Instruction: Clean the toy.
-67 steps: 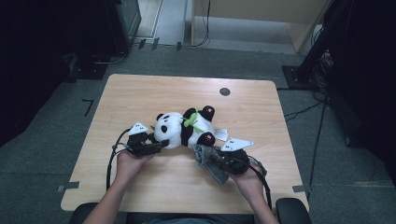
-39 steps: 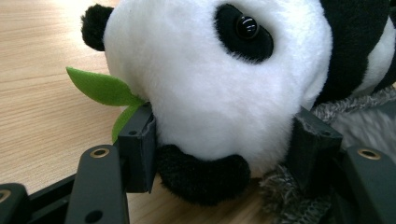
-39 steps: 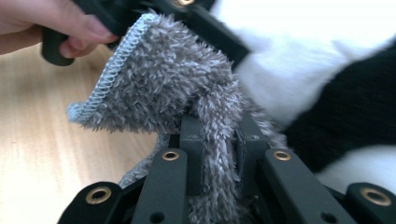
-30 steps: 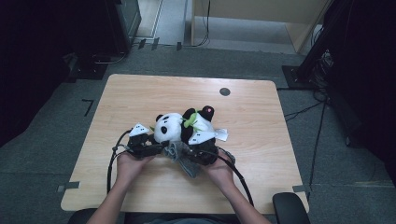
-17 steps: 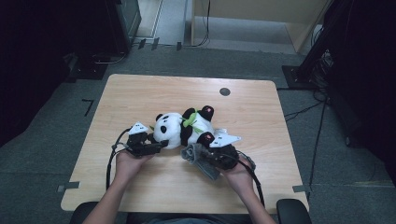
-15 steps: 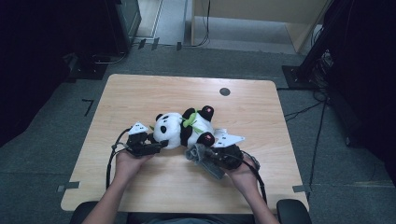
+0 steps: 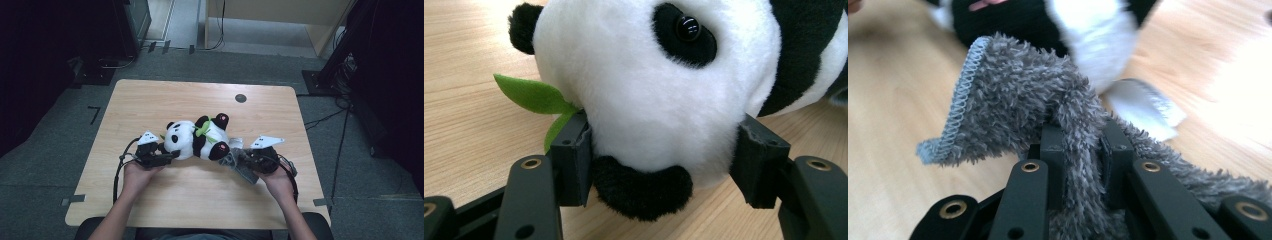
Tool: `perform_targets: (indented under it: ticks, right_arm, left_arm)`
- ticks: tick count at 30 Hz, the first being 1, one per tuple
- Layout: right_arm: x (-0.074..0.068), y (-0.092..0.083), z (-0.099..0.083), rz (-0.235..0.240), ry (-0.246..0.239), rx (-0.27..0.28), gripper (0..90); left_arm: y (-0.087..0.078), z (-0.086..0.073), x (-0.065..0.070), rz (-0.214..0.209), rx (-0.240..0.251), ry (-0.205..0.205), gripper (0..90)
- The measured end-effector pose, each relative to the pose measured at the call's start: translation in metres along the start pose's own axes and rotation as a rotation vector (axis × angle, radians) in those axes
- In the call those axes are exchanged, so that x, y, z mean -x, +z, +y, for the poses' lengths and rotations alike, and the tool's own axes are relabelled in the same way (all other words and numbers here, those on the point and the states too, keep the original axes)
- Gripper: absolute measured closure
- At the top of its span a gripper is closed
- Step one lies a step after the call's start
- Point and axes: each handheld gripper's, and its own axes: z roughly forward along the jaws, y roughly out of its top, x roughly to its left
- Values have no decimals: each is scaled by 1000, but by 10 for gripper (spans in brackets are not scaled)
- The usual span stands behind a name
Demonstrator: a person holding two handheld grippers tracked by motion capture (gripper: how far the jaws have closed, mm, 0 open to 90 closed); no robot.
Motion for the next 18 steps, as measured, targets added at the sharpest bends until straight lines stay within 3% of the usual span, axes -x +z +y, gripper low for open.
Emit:
perform_targets:
  ticks: [7,12,18]
  right_arm:
    - [23,-2,6,-64,58,53,778]
    - [47,-4,8,-98,122,85,777]
    - [84,-3,4,-175,197,124,775]
  left_arm:
    - [0,0,-1,1,3,6,349]
    - [0,0,-1,0,3,5,339]
    - [0,0,-1,-2,7,-2,332]
